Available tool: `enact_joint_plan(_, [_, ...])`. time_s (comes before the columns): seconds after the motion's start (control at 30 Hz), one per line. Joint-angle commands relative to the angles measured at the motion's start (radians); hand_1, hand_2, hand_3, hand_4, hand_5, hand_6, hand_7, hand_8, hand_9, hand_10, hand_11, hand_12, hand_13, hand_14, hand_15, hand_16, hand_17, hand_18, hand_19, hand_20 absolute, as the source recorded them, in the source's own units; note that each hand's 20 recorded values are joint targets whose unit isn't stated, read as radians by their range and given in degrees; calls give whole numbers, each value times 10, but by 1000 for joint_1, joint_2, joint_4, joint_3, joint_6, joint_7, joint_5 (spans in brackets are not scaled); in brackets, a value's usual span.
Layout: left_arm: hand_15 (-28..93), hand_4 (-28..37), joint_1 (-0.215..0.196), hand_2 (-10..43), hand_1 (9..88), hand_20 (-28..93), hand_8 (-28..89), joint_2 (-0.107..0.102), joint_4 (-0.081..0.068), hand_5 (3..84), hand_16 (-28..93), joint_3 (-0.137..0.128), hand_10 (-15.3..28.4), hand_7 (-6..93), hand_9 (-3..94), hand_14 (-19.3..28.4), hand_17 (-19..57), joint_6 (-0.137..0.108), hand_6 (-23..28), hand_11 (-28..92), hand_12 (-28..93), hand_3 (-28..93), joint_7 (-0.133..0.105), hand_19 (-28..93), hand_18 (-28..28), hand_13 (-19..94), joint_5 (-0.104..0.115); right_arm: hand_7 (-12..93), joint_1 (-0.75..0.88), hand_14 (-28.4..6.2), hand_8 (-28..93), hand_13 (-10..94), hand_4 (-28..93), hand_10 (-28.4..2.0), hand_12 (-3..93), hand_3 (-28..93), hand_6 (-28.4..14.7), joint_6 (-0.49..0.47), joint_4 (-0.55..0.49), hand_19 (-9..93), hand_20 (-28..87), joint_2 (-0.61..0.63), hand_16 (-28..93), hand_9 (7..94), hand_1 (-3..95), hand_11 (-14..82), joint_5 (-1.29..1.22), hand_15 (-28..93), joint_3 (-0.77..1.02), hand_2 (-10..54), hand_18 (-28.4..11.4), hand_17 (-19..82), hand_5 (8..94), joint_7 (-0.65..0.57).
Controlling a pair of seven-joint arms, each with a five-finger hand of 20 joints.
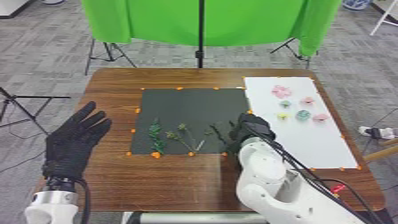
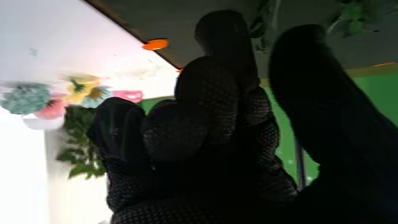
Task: Arrange flowers
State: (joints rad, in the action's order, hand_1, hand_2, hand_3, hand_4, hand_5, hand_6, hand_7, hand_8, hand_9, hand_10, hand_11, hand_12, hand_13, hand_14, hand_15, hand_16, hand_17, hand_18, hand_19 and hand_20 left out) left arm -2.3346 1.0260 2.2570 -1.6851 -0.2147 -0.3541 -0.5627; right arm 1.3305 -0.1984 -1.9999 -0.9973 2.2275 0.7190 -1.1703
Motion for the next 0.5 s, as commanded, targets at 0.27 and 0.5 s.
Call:
enact_joint_plan(0.27, [523, -210, -7, 59, 259, 63, -96, 3, -6, 410, -88, 4, 210, 139, 372, 280, -83, -8, 113, 259, 110, 808, -1, 564, 258, 272, 1, 320, -4, -191, -130, 634, -282, -205, 215, 733, -69, 244, -55, 932, 594, 140, 150, 682, 377, 609, 82, 891, 36, -95, -284, 340, 753, 19])
enact_joint_plan(0.5, [524, -211, -2, 59, 257, 63, -96, 0, -24, 411, -88, 15, 210, 139, 372, 280, -83, -12, 113, 259, 110, 807, 0, 563, 258, 272, 19, 147, -48, -187, -113, 614, -276, -209, 170, 783, -85, 302, 28, 932, 564, 231, 135, 643, 396, 503, 25, 870, 68, -95, -284, 313, 654, 6])
